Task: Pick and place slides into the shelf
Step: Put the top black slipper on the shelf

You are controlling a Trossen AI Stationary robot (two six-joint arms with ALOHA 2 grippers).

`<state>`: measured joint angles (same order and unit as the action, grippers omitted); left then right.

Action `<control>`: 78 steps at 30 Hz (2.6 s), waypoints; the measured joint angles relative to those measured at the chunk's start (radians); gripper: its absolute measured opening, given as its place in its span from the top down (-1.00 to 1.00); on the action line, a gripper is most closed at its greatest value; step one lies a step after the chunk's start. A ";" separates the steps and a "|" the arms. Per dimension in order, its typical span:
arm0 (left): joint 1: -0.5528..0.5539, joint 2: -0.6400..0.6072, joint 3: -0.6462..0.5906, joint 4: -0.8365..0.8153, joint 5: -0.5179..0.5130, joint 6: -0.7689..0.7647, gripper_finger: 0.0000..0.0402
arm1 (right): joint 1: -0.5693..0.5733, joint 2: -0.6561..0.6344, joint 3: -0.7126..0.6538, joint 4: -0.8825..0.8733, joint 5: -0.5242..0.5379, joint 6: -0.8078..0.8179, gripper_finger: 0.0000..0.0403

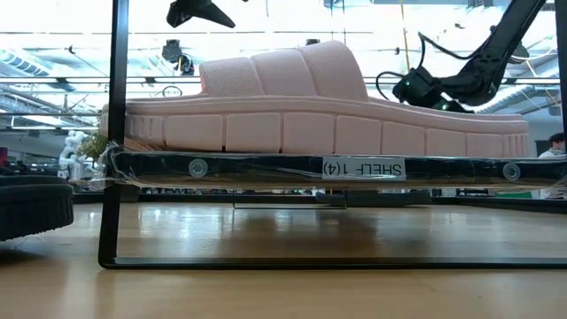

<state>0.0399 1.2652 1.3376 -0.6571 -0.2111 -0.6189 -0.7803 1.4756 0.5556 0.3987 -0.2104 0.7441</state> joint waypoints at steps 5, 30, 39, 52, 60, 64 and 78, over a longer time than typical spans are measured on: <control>0.000 0.000 0.000 -0.003 0.000 0.004 -0.14 | 0.000 0.071 0.000 0.080 0.000 0.013 -0.01; 0.000 0.000 0.000 -0.036 0.001 0.005 -0.14 | -0.081 -0.059 0.000 0.339 0.151 0.049 0.98; 0.000 0.000 0.000 -0.046 -0.015 0.022 -0.14 | -0.043 -0.382 0.000 0.331 0.157 0.136 0.99; 0.055 -0.004 0.000 -0.136 -0.035 0.063 -0.14 | 0.389 -0.575 0.172 0.064 0.195 0.276 1.00; 0.109 -0.028 -0.001 -0.382 -0.079 0.060 -0.14 | 0.671 -0.461 0.345 -0.256 0.388 0.378 1.00; 0.122 -0.052 -0.001 -0.464 -0.168 0.061 -0.14 | 0.749 -0.390 0.374 -0.259 0.443 0.466 1.00; 0.156 -0.117 0.000 -0.553 -0.333 0.166 -0.14 | 0.848 -0.086 0.377 -0.160 0.527 0.788 1.00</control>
<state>0.1961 1.1486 1.3373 -1.2105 -0.5441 -0.4528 0.0677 1.3896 0.9321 0.2388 0.3168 1.5318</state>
